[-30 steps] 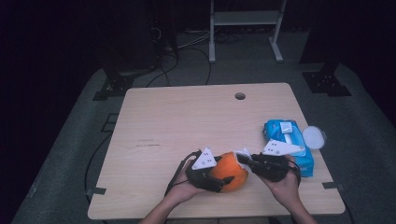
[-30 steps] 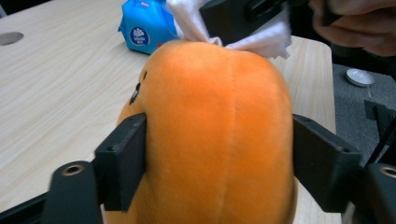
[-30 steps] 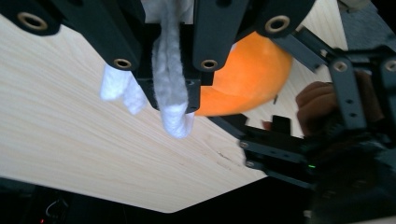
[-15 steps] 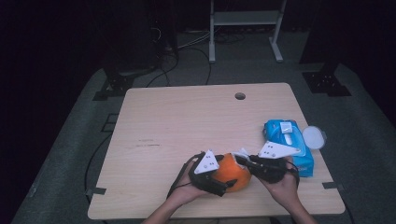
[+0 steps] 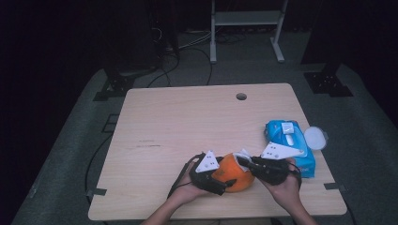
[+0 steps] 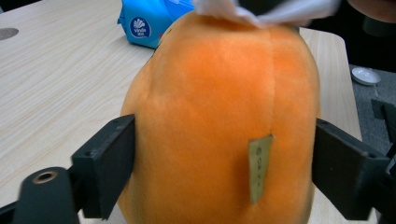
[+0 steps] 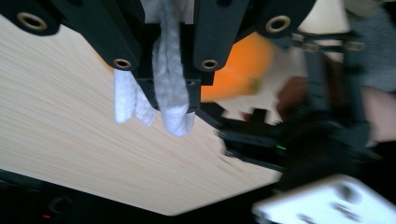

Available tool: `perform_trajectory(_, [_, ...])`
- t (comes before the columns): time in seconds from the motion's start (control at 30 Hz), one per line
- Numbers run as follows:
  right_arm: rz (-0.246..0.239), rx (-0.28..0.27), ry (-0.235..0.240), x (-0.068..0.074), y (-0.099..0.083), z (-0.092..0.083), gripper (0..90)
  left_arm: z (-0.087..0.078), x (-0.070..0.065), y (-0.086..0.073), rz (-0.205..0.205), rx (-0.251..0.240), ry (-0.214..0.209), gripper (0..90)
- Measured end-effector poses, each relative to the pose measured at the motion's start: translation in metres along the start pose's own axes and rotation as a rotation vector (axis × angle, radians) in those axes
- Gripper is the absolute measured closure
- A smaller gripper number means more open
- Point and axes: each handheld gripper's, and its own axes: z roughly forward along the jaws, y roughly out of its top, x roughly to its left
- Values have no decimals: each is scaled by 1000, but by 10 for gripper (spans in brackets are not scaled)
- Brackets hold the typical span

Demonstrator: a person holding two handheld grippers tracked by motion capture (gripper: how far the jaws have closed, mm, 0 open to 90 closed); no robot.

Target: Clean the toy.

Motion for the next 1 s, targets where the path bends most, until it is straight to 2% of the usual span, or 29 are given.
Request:
perform_trajectory(0.03, [-9,4,18,4,1,1,836,0,0,1,6,2,1,164])
perform_trajectory(0.1, [-61,19,0,9,1,5,836,-1,0,1,9,5,1,166])
perform_trajectory(0.13, [-65,21,-4,8,1,5,836,-2,0,0,5,2,-1,176])
perform_trajectory(0.17, [-48,21,-6,5,1,4,836,-3,1,0,2,2,-3,176])
perform_trajectory(0.27, [-21,18,-53,-11,-4,-1,835,-2,1,1,-3,-5,-1,176])
perform_trajectory(0.3, [5,11,-54,-16,-6,-2,835,-2,0,1,-4,-7,0,176])
perform_trajectory(0.37, [20,13,-56,-17,-8,-4,837,1,0,1,-4,-8,2,176])
perform_trajectory(0.43, [22,13,-30,-10,-6,-3,838,1,0,1,-21,-6,3,181])
perform_trajectory(0.53, [-24,24,20,7,-1,3,837,-1,2,0,-36,-11,5,209])
perform_trajectory(0.6, [-50,32,19,13,1,6,837,-3,2,1,-28,-13,7,237])
perform_trajectory(0.7, [-43,25,-10,3,0,3,836,-5,3,3,-28,-23,-8,264])
perform_trajectory(0.73, [-38,24,-27,-3,-1,2,836,-6,3,3,-8,-28,-19,261])
perform_trajectory(0.77, [-8,21,-32,-12,-4,0,835,-6,3,3,2,-30,-27,242])
perform_trajectory(0.83, [35,16,-32,-20,-8,-3,834,-5,2,2,9,-43,-39,193])
perform_trajectory(0.93, [31,31,-72,-26,-12,-4,836,-4,4,1,17,-45,-32,81])
perform_trajectory(1.0, [58,29,-82,-31,-14,-5,836,-2,6,-2,2,-41,-23,60])
